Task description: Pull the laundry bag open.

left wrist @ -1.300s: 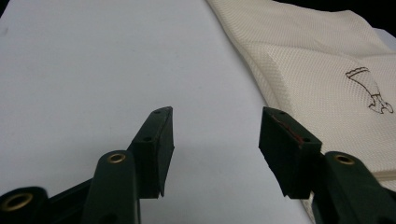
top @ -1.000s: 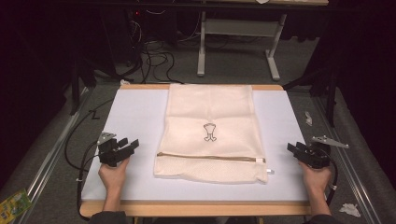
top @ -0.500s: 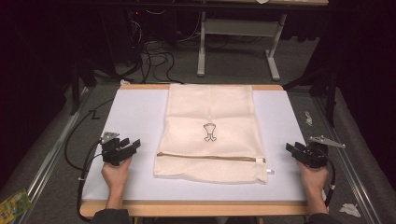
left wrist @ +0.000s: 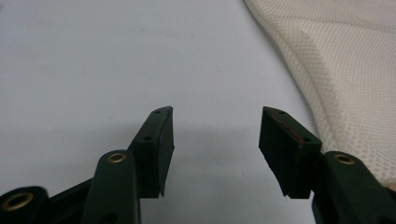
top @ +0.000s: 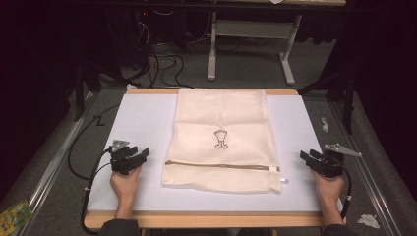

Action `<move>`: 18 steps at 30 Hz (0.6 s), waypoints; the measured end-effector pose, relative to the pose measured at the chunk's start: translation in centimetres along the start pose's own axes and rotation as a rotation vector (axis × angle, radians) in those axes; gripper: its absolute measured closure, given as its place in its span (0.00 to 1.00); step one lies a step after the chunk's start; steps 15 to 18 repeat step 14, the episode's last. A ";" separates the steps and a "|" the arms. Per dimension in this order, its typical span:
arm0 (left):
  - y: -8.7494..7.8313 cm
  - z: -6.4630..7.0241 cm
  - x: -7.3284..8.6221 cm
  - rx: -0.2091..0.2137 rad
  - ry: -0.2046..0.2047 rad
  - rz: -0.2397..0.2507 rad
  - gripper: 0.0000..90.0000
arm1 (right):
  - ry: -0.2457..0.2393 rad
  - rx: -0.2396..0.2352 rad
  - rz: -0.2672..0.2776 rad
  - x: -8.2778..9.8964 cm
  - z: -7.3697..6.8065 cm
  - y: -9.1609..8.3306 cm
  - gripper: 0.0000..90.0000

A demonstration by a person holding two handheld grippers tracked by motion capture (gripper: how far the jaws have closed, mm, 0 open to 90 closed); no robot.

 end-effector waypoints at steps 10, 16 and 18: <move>0.0 0.2 0.2 0.000 0.014 0.002 0.46 | -0.087 0.041 -0.007 0.3 -0.7 0.1 0.56; 0.0 0.3 0.2 0.003 0.020 0.003 0.45 | -0.076 0.035 -0.004 0.3 -0.6 0.1 0.55; 0.0 0.3 0.2 0.003 0.020 0.003 0.45 | -0.076 0.035 -0.004 0.3 -0.6 0.1 0.55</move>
Point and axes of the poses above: each handheld gripper's, and its own axes: y roughly forward along the jaws, x roughly out of its underside, z roughly to its right, the point moved 8 cm from there along y, roughly forward along the jaws, and after that the axes turned 11 degrees about x, right-handed, at the moved point
